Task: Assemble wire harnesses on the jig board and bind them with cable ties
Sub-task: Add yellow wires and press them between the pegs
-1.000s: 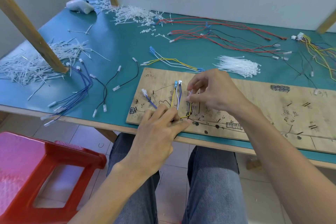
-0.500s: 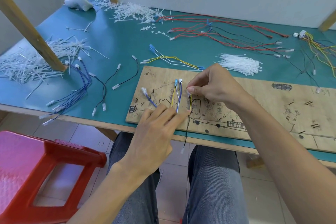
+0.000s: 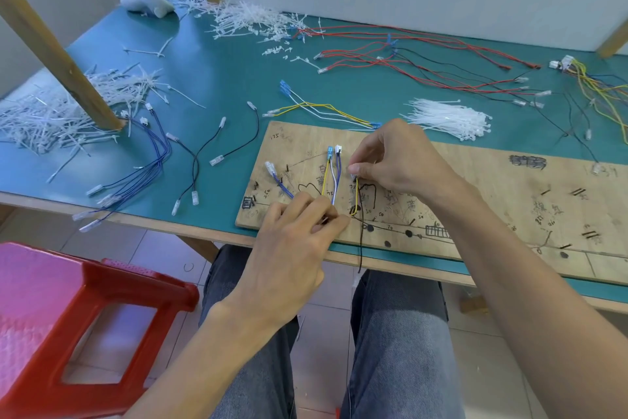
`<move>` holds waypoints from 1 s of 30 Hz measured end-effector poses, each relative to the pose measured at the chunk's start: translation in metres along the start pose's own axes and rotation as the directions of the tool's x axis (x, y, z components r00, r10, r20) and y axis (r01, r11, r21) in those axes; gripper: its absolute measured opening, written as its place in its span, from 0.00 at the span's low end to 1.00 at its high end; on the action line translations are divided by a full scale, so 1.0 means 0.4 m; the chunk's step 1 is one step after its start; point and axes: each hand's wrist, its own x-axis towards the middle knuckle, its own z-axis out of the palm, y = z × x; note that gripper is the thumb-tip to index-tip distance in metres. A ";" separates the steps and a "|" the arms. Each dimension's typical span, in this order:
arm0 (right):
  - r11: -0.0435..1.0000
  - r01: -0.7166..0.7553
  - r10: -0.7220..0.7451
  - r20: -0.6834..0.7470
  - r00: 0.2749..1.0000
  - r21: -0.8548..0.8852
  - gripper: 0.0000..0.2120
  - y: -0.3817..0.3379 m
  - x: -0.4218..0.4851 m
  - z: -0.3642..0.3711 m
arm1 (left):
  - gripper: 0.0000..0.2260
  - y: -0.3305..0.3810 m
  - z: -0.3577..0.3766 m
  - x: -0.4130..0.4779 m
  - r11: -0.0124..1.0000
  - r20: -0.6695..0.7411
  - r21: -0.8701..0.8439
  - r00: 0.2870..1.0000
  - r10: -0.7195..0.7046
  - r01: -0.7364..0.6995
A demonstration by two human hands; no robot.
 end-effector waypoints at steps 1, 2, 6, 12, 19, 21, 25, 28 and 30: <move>1.000 -0.009 0.009 -0.020 1.000 -0.013 0.03 -0.004 -0.006 -0.002 | 0.26 0.001 -0.002 0.001 1.000 0.005 0.008 1.000 0.000 0.000; 0.999 -0.019 0.017 -0.054 0.998 -0.027 0.03 -0.009 -0.016 -0.003 | 0.26 0.002 -0.003 0.002 1.000 0.009 0.016 1.000 0.001 -0.001; 0.997 0.062 -0.069 -0.245 0.967 -0.035 0.04 -0.010 -0.110 0.006 | 0.27 0.003 -0.008 0.002 0.999 0.013 0.036 1.000 0.005 -0.005; 0.982 0.080 -0.119 -0.227 0.967 -0.172 0.10 0.009 -0.259 0.072 | 0.29 0.002 0.000 -0.002 0.999 -0.001 0.036 1.000 -0.006 0.006; 0.989 0.061 -0.103 -0.328 0.939 -0.136 0.13 0.012 -0.277 0.124 | 0.25 -0.004 0.003 -0.011 0.998 -0.088 -0.059 0.996 -0.032 0.026; 0.996 0.060 -0.081 -0.357 0.931 -0.069 0.16 0.007 -0.273 0.136 | 0.22 -0.003 0.003 -0.011 0.994 -0.112 -0.092 0.992 -0.062 0.052; 0.996 0.073 -0.049 -0.395 0.917 0.046 0.18 0.003 -0.269 0.153 | 0.06 -0.005 -0.006 -0.023 0.988 -0.208 -0.075 0.967 -0.148 0.135; 0.995 0.079 -0.049 -0.402 0.914 0.059 0.19 0.005 -0.265 0.154 | 0.04 -0.011 -0.025 -0.031 0.988 -0.226 0.002 0.962 -0.152 0.156; 0.996 0.081 -0.060 -0.380 0.923 0.040 0.19 0.007 -0.262 0.154 | 0.06 -0.015 -0.038 -0.031 0.978 -0.164 0.076 0.970 -0.181 0.195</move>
